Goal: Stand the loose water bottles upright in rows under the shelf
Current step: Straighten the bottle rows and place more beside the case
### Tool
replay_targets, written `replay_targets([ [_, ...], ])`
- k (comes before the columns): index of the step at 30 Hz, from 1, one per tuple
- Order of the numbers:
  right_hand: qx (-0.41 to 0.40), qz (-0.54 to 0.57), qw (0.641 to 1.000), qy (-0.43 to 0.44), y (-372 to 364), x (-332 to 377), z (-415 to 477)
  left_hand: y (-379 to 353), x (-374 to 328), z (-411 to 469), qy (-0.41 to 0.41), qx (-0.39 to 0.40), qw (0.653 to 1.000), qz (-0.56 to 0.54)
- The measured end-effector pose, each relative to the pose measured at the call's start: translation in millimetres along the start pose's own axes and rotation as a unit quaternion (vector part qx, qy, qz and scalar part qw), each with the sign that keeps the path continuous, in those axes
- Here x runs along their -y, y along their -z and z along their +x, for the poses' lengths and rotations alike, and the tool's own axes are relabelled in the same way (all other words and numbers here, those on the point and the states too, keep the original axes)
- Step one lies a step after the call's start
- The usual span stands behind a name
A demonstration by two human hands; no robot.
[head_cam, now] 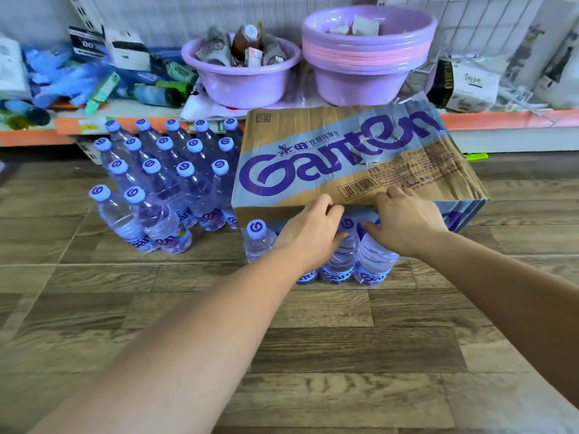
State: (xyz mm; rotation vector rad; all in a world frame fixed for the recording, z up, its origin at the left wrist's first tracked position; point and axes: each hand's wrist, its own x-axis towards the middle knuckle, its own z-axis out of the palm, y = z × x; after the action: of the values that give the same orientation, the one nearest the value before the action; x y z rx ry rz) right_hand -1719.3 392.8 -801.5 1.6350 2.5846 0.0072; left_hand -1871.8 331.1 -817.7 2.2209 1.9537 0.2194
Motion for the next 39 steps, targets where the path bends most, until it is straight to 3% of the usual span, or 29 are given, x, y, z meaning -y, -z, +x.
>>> replay_targets([
  [4,-0.084,0.039,0.996,0.015,14.3,26.1,10.7,10.6,26.9,-6.6,-0.036,-0.099,0.994,-0.013],
  [8,-0.081,0.105,0.988,0.074,25.0,74.6,34.4,25.0,84.4,-14.6,-0.007,-0.155,0.987,0.032],
  [16,-0.054,0.149,0.967,0.197,19.3,216.7,94.4,63.1,259.1,-67.8,0.159,-0.106,0.971,0.142],
  [20,0.009,0.164,0.956,0.243,7.4,286.8,112.6,76.8,329.2,-100.3,0.245,-0.030,0.959,0.141],
  [22,0.054,0.165,0.951,0.255,5.7,318.7,121.9,73.2,352.2,-108.3,0.241,0.011,0.964,0.113],
  [26,0.117,0.174,0.945,0.251,2.0,363.0,137.6,67.0,372.3,-107.4,0.190,0.012,0.981,0.039],
  [28,0.110,0.182,0.949,0.234,-2.2,372.5,140.8,66.4,375.0,-104.9,0.189,0.009,0.981,0.029],
  [36,0.069,0.202,0.947,0.239,-5.4,367.5,115.8,82.9,349.3,-118.7,0.187,0.098,0.956,0.206],
  [39,0.075,0.213,0.942,0.248,-6.0,359.2,96.7,76.9,329.7,-131.6,0.191,0.119,0.957,0.182],
])
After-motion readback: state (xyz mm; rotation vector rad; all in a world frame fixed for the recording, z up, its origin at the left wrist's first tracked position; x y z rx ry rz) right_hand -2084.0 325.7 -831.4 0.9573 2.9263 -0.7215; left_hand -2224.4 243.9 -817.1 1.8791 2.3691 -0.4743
